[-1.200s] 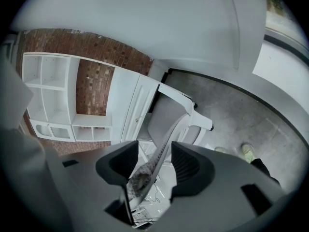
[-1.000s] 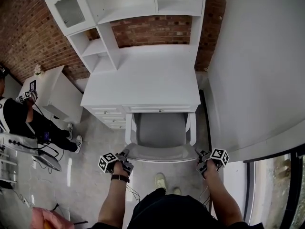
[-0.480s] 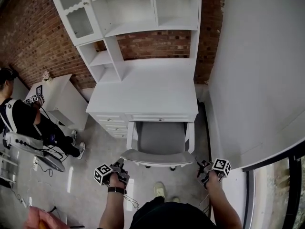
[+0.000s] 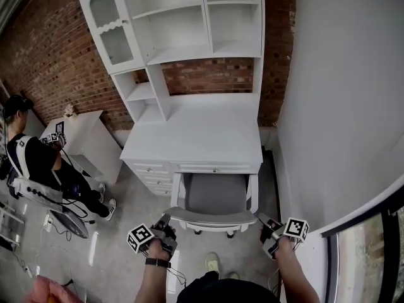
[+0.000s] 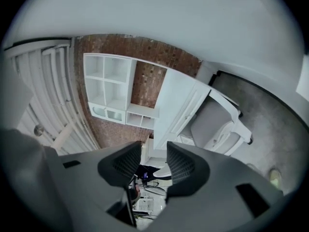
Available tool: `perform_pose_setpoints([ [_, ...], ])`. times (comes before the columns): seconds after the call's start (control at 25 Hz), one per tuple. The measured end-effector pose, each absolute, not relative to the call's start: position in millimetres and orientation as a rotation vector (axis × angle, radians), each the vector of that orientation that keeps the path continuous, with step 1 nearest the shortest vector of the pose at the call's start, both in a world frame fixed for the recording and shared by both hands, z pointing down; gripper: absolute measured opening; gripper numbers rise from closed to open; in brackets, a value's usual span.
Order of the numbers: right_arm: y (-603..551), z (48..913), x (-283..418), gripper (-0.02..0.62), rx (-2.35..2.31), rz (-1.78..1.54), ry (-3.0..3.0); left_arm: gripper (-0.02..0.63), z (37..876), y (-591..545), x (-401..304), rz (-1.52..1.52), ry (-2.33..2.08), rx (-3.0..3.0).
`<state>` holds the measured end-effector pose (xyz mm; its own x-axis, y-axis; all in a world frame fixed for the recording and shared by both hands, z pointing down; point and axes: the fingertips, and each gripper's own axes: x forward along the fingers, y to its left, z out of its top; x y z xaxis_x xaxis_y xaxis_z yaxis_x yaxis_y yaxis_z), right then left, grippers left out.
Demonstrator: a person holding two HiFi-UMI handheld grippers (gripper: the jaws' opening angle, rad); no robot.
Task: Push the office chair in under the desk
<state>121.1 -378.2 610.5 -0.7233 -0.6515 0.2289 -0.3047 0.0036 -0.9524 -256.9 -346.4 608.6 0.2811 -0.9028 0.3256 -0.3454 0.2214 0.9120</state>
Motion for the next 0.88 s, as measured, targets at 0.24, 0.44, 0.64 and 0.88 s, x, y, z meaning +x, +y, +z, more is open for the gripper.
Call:
perform_pose_setpoints([
  [0.24,-376,541,105,0.094,-1.016,-1.507,2.255,0.025,527,-362,-222,-0.564,-1.234,1.725],
  [0.44,-369,491,95,0.060,-1.019,-1.321,2.385,0.023,470,-364,-183,-0.490,-1.217,1.939],
  [0.64,-369,442,80,0.040,-1.058,-1.044,2.541,0.020,413,-357,-160,-0.438,-1.268,2.135],
  [0.88,-359,381,76,0.023,-1.208,-0.569,2.680,0.020,355,-346,-128,-0.329,-1.364,2.382],
])
